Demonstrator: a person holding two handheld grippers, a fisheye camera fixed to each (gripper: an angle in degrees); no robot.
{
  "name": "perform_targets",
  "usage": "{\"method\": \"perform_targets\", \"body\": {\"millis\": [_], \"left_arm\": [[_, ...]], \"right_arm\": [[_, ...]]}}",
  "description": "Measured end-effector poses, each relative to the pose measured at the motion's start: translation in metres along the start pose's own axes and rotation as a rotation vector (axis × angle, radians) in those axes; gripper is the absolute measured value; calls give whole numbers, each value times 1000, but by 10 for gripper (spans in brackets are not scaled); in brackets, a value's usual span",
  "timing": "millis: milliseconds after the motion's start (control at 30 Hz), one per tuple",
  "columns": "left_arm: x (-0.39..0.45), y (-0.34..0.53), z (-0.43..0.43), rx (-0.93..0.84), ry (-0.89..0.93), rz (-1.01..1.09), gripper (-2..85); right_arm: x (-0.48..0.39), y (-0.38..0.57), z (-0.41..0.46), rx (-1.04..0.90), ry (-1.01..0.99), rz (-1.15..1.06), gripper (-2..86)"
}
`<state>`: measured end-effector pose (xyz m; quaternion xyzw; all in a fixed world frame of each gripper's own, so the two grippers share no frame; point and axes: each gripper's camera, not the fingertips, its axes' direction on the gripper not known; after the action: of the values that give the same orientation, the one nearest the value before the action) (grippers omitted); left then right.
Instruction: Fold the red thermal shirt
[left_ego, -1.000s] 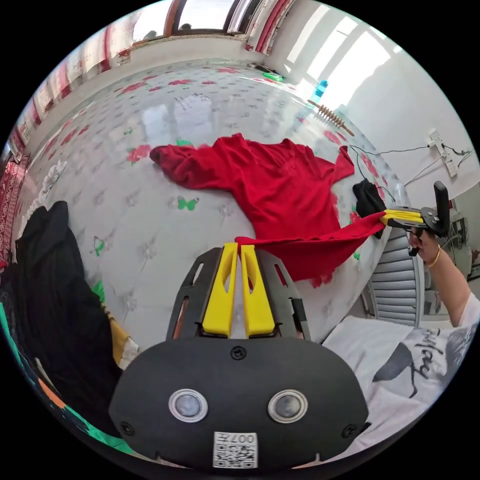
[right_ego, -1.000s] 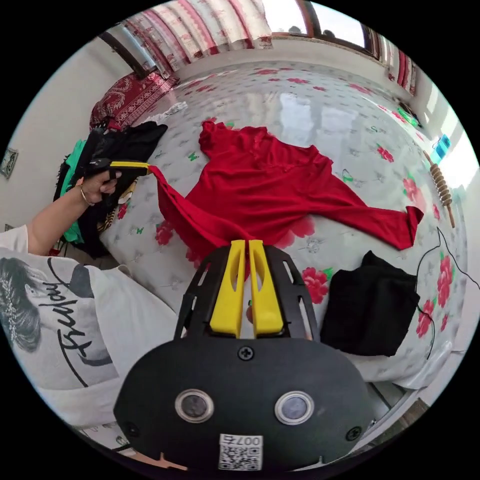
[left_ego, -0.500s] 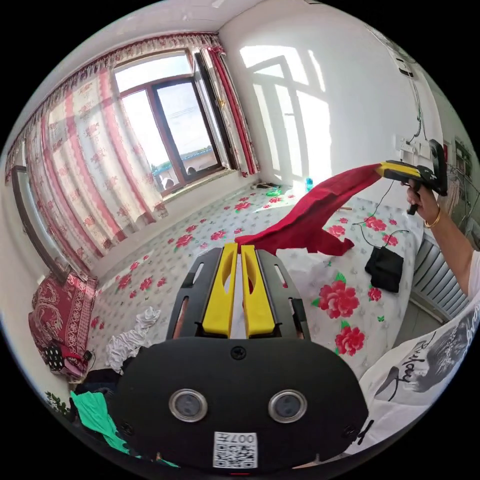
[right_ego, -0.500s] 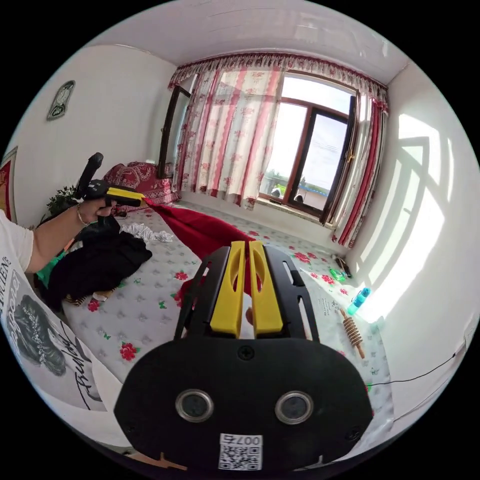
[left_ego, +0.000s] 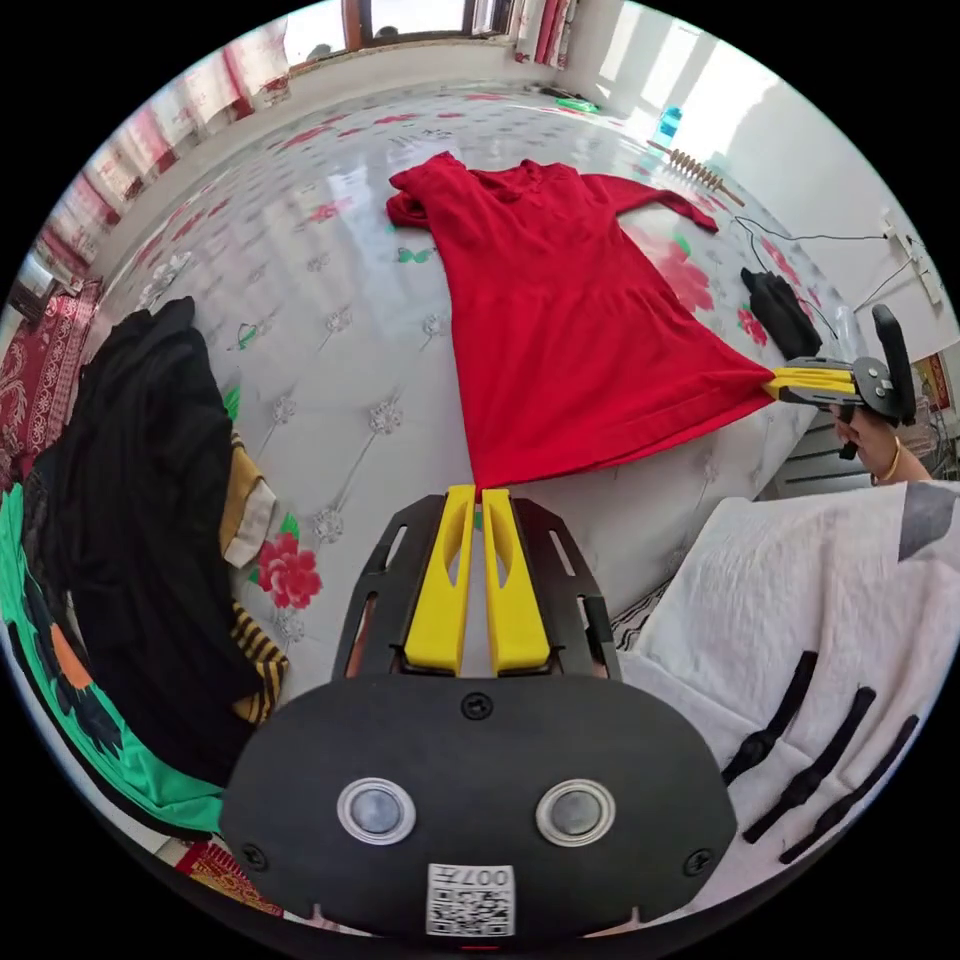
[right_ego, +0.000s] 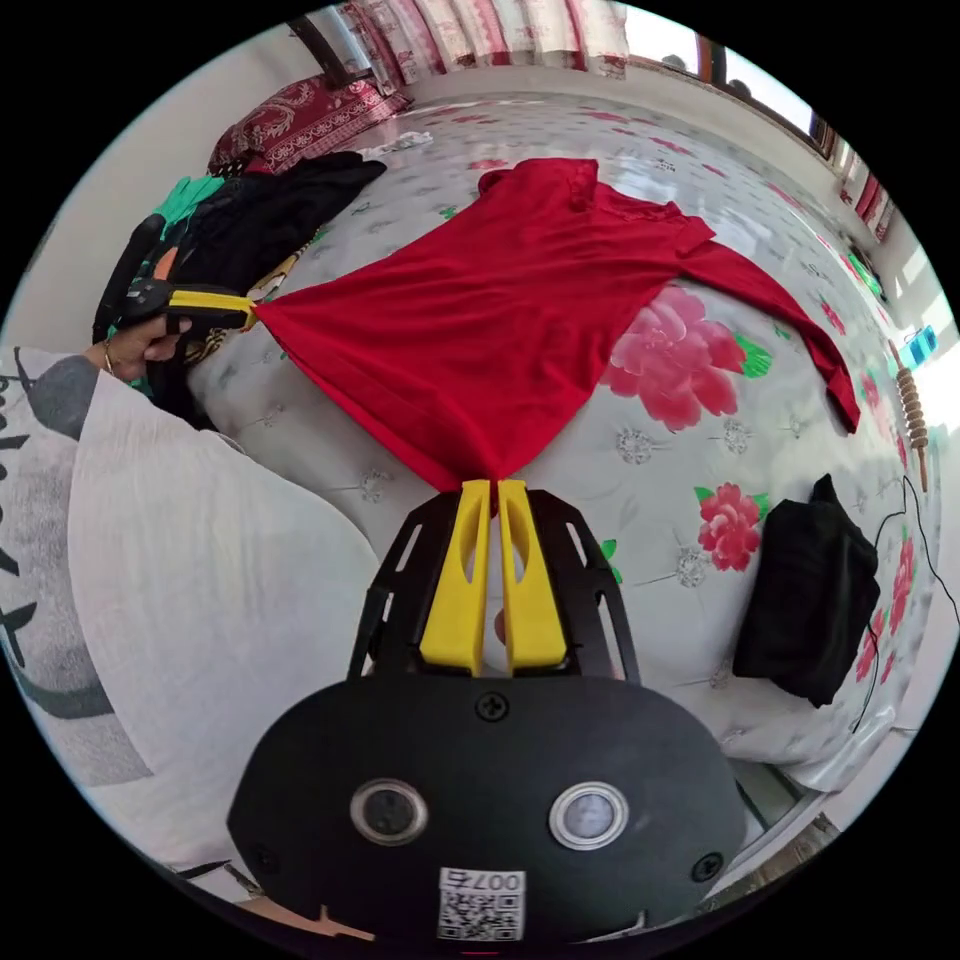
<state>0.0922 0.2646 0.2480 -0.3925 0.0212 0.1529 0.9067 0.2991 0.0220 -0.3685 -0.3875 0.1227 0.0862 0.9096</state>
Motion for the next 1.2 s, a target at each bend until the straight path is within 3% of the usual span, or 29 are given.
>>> {"method": "perform_targets", "body": {"millis": [167,333,433,567,733,900,1033,1200], "left_arm": [[20,30,10,3,-8,5,-8],[24,47,71,-179,60,-77,8],[14,56,68,-158,64,-122,28],[-10,62,62,-125,49,-220,15],[-43,53,54,-22,136,-402,-6],[-42,29,59,4,127,-426,-9],[-42,1,69,-7,109,-443,-10],[-45,-31,84,-13,141,-477,-10]], "right_arm": [[-12,28,-15,23,-56,-34,-1],[13,52,32,-100,-79,109,9],[45,60,10,-4,-130,196,22],[124,53,-43,176,-32,337,30],[229,33,-77,247,60,483,31],[312,27,-57,137,147,552,30],[371,48,-29,14,115,621,25],[409,91,-46,16,54,678,16]]}}
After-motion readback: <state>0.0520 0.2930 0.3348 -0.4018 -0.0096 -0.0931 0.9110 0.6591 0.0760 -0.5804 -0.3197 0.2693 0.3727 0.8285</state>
